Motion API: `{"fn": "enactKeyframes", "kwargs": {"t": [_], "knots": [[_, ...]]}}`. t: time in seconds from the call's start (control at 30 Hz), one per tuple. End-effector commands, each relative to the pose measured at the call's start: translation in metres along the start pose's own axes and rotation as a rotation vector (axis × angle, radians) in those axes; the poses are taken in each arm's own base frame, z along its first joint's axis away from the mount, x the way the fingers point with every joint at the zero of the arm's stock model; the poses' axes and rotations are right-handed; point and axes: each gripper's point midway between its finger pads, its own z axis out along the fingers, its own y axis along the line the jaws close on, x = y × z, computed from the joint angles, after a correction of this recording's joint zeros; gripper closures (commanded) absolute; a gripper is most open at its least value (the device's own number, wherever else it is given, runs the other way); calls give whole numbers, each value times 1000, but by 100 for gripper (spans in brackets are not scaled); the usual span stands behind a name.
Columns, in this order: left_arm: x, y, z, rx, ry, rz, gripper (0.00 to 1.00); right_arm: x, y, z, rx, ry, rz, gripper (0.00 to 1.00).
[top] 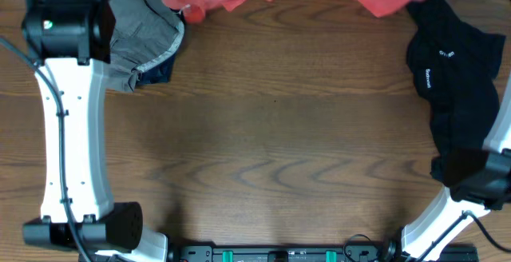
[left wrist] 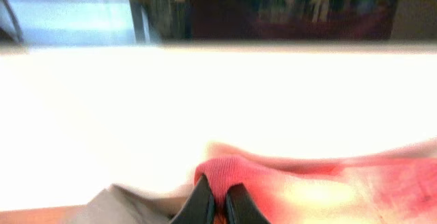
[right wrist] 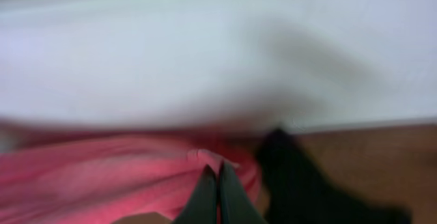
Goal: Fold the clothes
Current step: 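Lower the stretched T-shirt onto the table with both grippers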
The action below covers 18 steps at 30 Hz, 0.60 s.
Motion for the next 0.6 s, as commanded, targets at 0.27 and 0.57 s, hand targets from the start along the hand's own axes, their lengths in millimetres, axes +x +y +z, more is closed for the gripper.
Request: {"fn": "enactKeyframes", "kwargs": {"t": [0.27, 0.57], "knots": [[101, -1, -40, -22, 440, -62, 94, 93, 9, -9, -79, 374, -24, 99], [153, -8, -104, -39, 716, -117, 94, 141, 22, -60, -94, 615, 34, 99]]}}
